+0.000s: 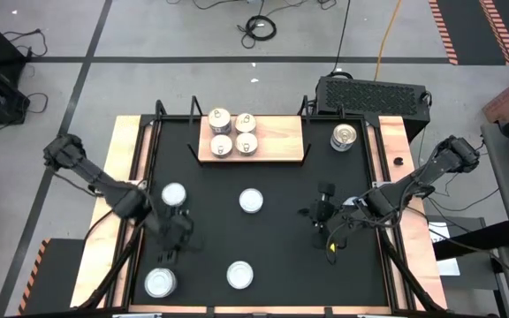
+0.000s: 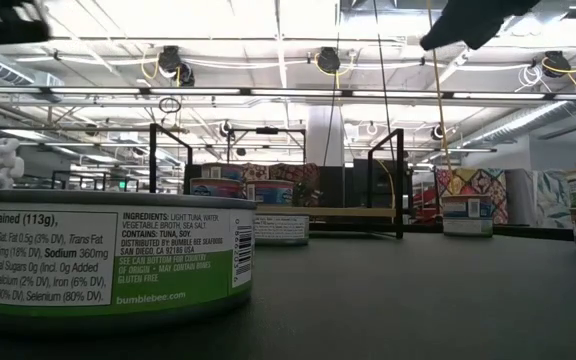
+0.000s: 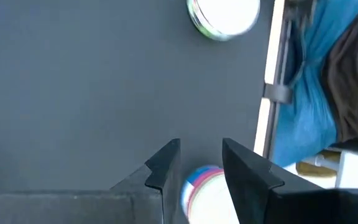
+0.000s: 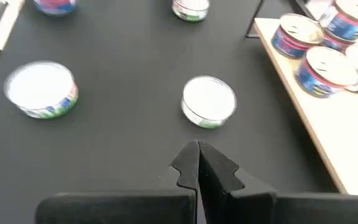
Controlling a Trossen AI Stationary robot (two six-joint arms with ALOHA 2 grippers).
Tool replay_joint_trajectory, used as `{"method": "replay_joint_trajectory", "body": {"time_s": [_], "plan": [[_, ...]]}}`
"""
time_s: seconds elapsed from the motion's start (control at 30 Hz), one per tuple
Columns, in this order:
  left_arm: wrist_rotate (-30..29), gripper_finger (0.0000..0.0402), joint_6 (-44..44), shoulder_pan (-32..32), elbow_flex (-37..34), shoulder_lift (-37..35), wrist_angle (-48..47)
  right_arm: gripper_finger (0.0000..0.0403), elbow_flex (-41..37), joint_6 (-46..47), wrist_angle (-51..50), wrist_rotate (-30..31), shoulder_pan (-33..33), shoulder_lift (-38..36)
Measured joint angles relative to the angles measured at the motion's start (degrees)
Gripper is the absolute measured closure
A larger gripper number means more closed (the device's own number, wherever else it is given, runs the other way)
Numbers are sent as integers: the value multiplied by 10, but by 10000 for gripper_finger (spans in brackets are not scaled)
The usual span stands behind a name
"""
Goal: Stack canned seafood by type on shelf
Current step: Remove the green tuna can from the top of the blue tuna can
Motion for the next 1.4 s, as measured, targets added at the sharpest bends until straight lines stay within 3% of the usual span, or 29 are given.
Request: {"method": "replay_joint_trajectory", "body": {"time_s": [0.13, 0.3, 0.53, 0.7, 0.8, 0.97, 1.07, 1.17, 1.4], "plan": [[1, 284, -62, -62, 0, 37, 13, 403, 0, -6, 20, -2, -1, 0], [45, 284, -148, -124, 0, 74, 18, 403, 0, -41, 54, -18, -1, 10], [26, 284, -201, -172, 0, 82, 25, 403, 0, -212, 211, -132, -17, 67], [38, 284, -327, -206, 0, 78, 29, 403, 1, -340, 359, -243, -43, 144], [19, 284, -371, -231, 0, 78, 75, 403, 24, -382, 367, -288, -62, 184], [-88, 284, -376, -262, 0, 80, 184, 403, 73, -383, 338, -300, -87, 234], [-115, 284, -380, -271, 0, 99, 219, 403, 95, -383, 309, -301, -96, 253], [-106, 284, -390, -275, 0, 133, 239, 403, 104, -384, 292, -301, -101, 262], [-17, 284, -435, -275, 0, 188, 245, 403, 105, -388, 287, -301, -109, 262]]}}
